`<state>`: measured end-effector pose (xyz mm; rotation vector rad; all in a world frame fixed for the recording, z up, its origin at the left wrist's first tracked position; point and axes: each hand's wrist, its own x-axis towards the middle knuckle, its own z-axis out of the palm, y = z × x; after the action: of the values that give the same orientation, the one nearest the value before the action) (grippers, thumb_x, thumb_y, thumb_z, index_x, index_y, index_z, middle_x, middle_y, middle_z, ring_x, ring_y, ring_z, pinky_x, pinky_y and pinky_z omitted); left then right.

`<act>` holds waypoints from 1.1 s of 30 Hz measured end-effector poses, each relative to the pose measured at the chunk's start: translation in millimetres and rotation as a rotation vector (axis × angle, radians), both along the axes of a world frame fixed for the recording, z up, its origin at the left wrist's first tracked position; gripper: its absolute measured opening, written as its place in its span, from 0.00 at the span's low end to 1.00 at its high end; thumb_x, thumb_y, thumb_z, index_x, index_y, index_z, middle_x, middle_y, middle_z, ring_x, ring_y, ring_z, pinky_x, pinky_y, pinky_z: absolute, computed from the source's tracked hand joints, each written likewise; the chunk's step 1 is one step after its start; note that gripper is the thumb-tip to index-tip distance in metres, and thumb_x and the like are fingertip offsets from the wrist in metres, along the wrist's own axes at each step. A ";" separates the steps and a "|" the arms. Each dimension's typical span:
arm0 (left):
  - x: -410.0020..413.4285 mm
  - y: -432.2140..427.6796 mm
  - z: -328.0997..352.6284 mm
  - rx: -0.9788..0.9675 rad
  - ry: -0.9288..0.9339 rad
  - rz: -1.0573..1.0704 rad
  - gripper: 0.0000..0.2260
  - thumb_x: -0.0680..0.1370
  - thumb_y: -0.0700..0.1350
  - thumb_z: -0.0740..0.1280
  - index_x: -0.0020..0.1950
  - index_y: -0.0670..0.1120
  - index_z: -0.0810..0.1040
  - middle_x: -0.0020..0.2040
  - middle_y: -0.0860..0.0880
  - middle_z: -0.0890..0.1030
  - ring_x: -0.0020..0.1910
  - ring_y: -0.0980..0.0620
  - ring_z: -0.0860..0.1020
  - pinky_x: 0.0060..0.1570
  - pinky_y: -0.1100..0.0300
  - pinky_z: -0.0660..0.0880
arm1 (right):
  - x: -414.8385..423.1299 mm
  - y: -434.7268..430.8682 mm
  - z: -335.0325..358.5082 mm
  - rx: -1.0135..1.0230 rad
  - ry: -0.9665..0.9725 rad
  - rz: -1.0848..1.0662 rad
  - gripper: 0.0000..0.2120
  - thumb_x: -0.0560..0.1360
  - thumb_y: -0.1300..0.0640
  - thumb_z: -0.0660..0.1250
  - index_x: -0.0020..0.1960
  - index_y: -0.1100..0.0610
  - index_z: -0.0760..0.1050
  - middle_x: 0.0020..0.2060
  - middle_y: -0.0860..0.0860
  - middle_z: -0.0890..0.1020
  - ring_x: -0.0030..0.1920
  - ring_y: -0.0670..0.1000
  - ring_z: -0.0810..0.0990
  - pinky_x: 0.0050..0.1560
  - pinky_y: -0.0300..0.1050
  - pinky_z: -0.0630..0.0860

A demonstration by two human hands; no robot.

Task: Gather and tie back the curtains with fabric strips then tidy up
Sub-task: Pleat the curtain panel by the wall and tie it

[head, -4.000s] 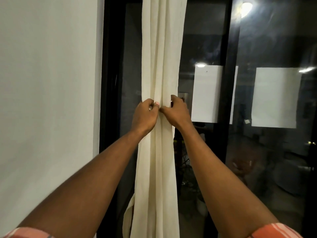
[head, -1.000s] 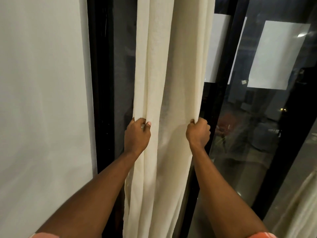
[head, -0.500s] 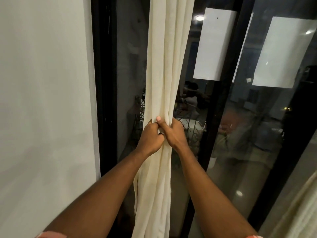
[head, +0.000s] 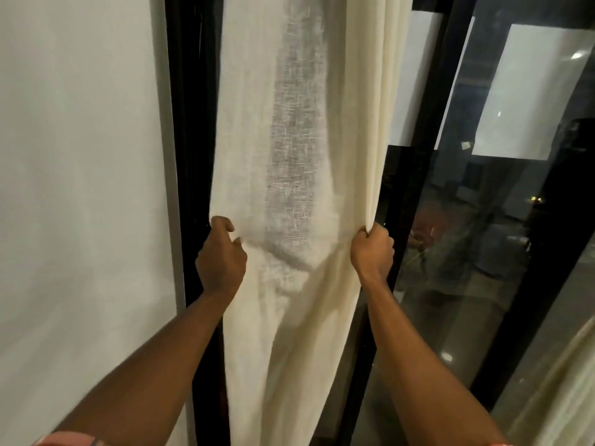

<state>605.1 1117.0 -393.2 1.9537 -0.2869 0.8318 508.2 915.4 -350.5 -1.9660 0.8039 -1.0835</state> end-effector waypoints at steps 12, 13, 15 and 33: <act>-56.7 -49.2 -2.8 -0.088 0.034 -0.245 0.40 0.77 0.42 0.70 0.79 0.51 0.46 0.69 0.46 0.72 0.59 0.45 0.78 0.58 0.53 0.75 | 19.9 59.7 -22.6 -0.121 -0.072 0.234 0.11 0.79 0.56 0.57 0.52 0.59 0.77 0.47 0.54 0.83 0.49 0.57 0.81 0.50 0.57 0.79; -58.9 -53.8 -5.4 -0.145 0.046 -0.275 0.40 0.77 0.43 0.70 0.79 0.52 0.45 0.68 0.50 0.72 0.59 0.49 0.78 0.57 0.55 0.75 | 20.1 63.7 -23.5 -0.117 -0.086 0.260 0.12 0.79 0.55 0.57 0.53 0.59 0.77 0.48 0.54 0.83 0.49 0.57 0.81 0.51 0.56 0.79; -61.0 -62.2 -12.4 -0.275 0.093 -0.355 0.38 0.78 0.46 0.68 0.79 0.52 0.46 0.61 0.59 0.70 0.53 0.62 0.76 0.54 0.64 0.73 | 20.8 70.4 -26.1 -0.091 -0.089 0.332 0.14 0.79 0.52 0.57 0.56 0.58 0.77 0.50 0.53 0.83 0.51 0.55 0.81 0.52 0.55 0.79; -32.9 -51.1 -57.4 -0.075 0.278 -0.466 0.21 0.72 0.29 0.60 0.60 0.46 0.80 0.61 0.50 0.79 0.60 0.53 0.76 0.62 0.63 0.69 | 17.2 51.9 -49.4 0.013 0.115 0.406 0.11 0.75 0.60 0.61 0.56 0.59 0.77 0.50 0.54 0.82 0.51 0.56 0.80 0.48 0.49 0.79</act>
<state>572.2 1065.9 -450.6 1.8023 -0.5103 0.2619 525.4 967.3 -399.9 -2.0773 0.4374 -0.7290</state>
